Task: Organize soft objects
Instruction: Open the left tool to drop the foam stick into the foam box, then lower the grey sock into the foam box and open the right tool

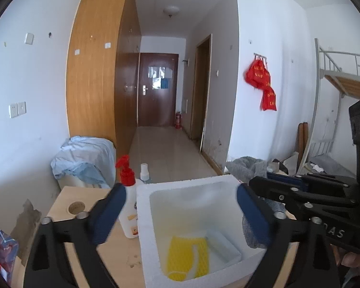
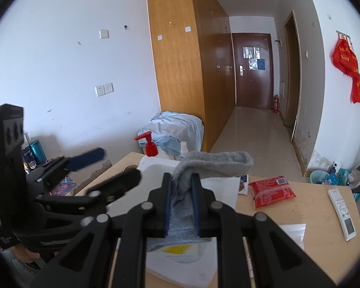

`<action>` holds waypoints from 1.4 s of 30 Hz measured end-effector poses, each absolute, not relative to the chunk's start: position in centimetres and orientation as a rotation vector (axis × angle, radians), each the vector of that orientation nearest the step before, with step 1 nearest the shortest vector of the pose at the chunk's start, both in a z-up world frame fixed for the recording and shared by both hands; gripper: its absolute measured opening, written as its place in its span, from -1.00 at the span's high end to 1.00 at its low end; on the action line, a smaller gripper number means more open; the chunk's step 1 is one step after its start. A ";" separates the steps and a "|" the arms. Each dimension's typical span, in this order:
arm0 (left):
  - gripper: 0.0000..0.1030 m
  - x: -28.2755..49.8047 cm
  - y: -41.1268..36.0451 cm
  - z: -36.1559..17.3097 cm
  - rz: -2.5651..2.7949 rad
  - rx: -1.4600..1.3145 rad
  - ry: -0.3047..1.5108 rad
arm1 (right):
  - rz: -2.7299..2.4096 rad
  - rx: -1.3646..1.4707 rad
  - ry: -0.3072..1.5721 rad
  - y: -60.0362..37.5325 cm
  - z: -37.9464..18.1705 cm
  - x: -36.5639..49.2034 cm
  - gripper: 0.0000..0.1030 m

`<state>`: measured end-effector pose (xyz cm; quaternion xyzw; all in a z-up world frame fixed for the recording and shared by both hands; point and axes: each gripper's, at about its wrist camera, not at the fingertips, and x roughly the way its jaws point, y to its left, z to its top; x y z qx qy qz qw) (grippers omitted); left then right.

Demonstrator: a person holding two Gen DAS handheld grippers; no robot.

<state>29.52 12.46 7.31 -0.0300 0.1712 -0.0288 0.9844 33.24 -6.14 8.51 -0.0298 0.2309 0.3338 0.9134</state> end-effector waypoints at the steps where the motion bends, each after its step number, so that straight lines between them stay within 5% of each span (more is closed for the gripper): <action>1: -0.86 29.4 12.5 7.3 -0.051 -0.057 0.340 | 0.686 -0.061 0.476 -6.1 8.5 33.3 0.61; 42: -0.86 25.6 16.3 7.1 0.064 -0.097 0.324 | 0.722 -0.068 0.529 -3.9 6.8 35.0 0.61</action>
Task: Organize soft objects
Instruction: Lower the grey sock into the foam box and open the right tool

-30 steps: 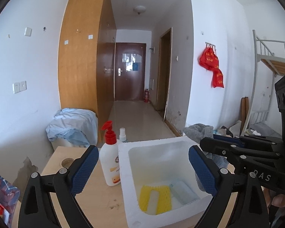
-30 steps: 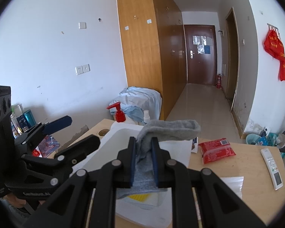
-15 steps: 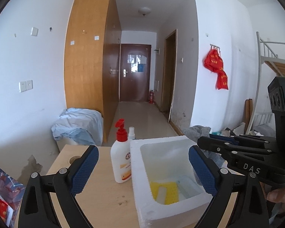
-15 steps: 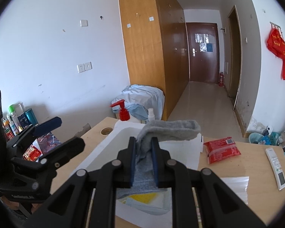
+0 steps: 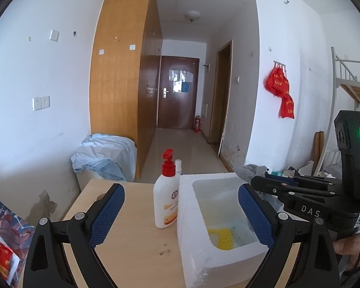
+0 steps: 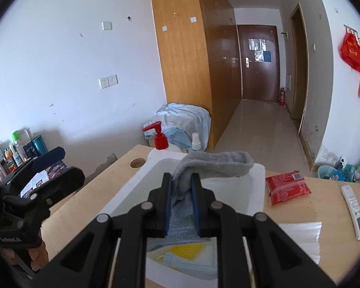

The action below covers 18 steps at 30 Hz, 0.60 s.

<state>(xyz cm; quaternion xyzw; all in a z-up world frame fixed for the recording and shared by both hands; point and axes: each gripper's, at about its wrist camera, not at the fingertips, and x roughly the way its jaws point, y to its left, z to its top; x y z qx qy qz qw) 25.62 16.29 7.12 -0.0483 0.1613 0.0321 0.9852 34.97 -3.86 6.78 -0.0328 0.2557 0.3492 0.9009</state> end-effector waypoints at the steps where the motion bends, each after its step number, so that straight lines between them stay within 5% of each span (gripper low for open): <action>1: -0.86 25.5 16.4 7.1 0.065 -0.098 0.325 | 0.719 -0.069 0.528 -3.8 6.8 35.0 0.61; 3: -0.86 25.4 16.5 7.2 0.067 -0.101 0.321 | 0.713 -0.083 0.519 -3.7 6.9 34.8 0.46; 5: -0.86 25.2 16.7 7.2 0.069 -0.102 0.319 | 0.712 -0.089 0.518 -3.6 6.9 34.7 -0.26; 7: -0.86 25.0 16.8 7.2 0.071 -0.106 0.315 | 0.709 -0.089 0.490 -3.7 7.2 34.1 -0.47; 18: -0.86 24.4 16.4 7.7 0.075 -0.092 0.316 | 0.703 -0.090 0.481 -4.0 7.5 33.7 -0.48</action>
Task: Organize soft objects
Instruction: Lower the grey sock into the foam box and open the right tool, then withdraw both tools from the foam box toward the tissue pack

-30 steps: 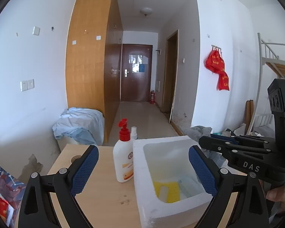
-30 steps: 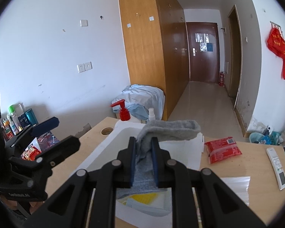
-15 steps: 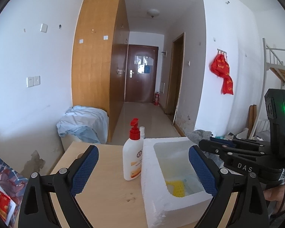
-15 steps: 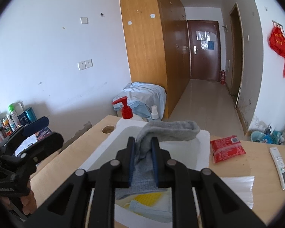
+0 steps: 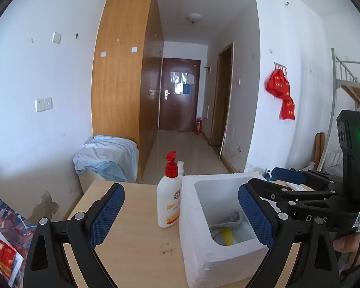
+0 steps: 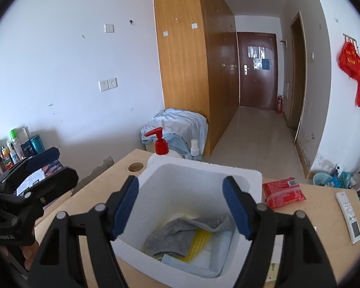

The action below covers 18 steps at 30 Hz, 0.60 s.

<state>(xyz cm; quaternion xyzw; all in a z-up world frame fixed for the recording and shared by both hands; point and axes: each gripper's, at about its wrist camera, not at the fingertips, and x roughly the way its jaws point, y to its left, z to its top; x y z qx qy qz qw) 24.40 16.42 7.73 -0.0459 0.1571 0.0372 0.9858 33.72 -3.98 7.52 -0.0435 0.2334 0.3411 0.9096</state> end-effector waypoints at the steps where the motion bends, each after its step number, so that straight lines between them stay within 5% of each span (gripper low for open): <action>1: -0.86 24.3 16.4 7.8 0.074 -0.093 0.315 | 0.705 -0.088 0.481 -4.0 7.6 33.7 -0.48; 11: -0.86 23.6 15.9 8.4 0.071 -0.094 0.305 | 0.698 -0.079 0.475 -4.5 8.0 33.1 -0.49; 18: -0.99 22.1 15.0 8.3 0.092 -0.099 0.295 | 0.668 -0.078 0.452 -5.8 8.2 31.2 -0.86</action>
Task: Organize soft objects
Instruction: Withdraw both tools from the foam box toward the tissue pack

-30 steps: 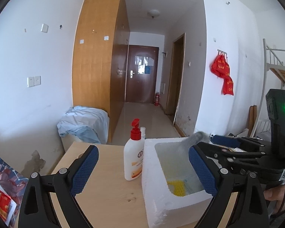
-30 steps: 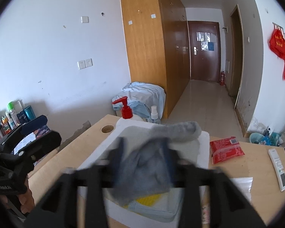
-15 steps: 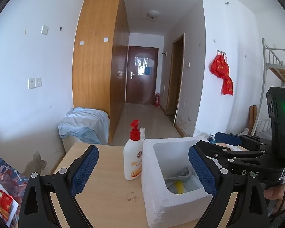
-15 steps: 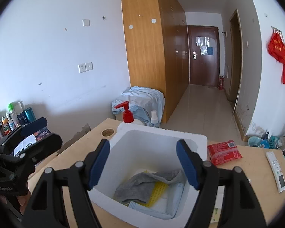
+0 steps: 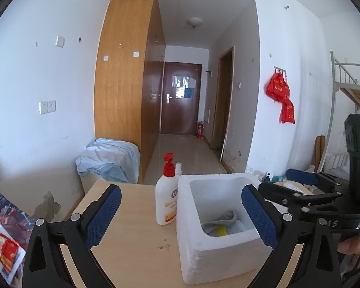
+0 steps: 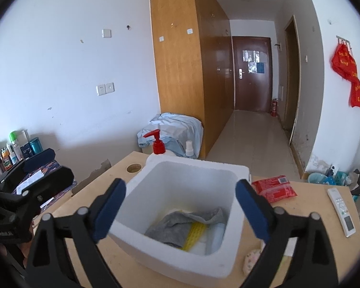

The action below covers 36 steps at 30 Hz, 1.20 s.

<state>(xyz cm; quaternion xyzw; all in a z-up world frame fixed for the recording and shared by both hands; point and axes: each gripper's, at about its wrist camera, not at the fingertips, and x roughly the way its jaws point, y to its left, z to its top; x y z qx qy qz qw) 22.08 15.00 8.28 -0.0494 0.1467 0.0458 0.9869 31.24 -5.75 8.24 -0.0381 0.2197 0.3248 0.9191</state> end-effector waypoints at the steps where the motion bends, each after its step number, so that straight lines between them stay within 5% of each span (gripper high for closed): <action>1: -0.99 21.8 15.0 8.2 0.096 -0.100 0.297 | 0.661 -0.077 0.450 -6.0 8.3 31.0 -0.86; 36: -0.99 10.4 8.8 6.4 0.007 -0.095 0.212 | 0.530 0.012 0.301 -14.9 7.6 18.0 -0.98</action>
